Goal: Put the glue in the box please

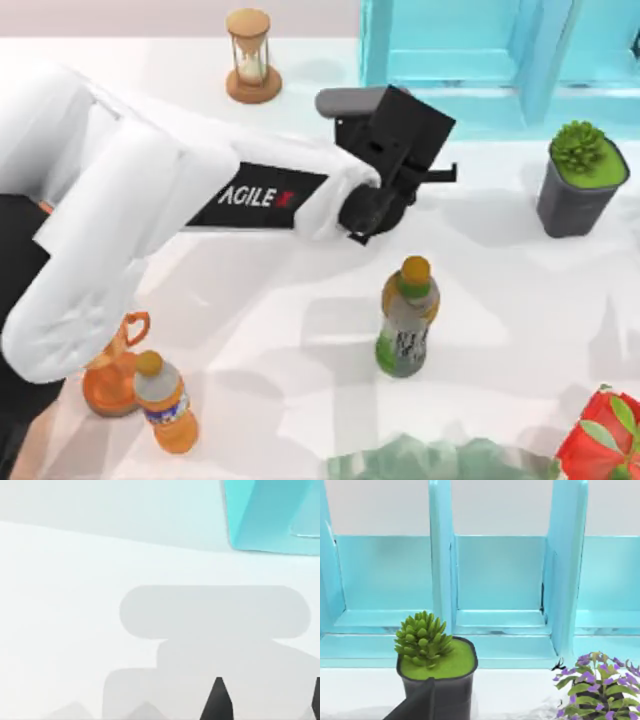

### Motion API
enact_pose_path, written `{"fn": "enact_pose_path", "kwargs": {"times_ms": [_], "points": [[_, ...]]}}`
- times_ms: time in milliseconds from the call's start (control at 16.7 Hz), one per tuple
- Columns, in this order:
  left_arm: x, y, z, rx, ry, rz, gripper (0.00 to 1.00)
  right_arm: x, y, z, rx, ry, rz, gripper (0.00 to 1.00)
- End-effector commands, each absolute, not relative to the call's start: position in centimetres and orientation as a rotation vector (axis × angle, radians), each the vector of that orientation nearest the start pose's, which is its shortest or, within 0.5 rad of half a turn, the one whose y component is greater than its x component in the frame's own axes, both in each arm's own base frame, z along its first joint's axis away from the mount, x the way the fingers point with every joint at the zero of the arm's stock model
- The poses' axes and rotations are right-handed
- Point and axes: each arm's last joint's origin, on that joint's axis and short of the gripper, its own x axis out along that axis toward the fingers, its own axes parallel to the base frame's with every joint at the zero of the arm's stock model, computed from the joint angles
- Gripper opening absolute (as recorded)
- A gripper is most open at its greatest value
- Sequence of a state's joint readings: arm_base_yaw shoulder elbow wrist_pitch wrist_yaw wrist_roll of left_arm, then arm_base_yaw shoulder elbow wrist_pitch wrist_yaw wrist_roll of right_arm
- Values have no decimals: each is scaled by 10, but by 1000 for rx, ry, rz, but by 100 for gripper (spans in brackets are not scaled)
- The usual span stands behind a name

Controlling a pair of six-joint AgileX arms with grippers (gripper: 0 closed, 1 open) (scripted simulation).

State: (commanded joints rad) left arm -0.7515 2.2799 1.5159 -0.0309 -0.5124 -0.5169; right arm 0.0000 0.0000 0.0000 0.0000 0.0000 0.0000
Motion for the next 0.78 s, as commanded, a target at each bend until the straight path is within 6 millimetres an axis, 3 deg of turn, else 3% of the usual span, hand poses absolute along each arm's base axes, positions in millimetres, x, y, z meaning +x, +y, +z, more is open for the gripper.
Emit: {"fn": "enact_pose_path", "kwargs": {"times_ms": [420, 780], "points": [[362, -311, 171, -10, 699, -24, 0, 106, -1, 160, 0, 0, 0, 100], [364, -305, 172, -7, 704, -25, 0, 106, -1, 160, 0, 0, 0, 100]]}}
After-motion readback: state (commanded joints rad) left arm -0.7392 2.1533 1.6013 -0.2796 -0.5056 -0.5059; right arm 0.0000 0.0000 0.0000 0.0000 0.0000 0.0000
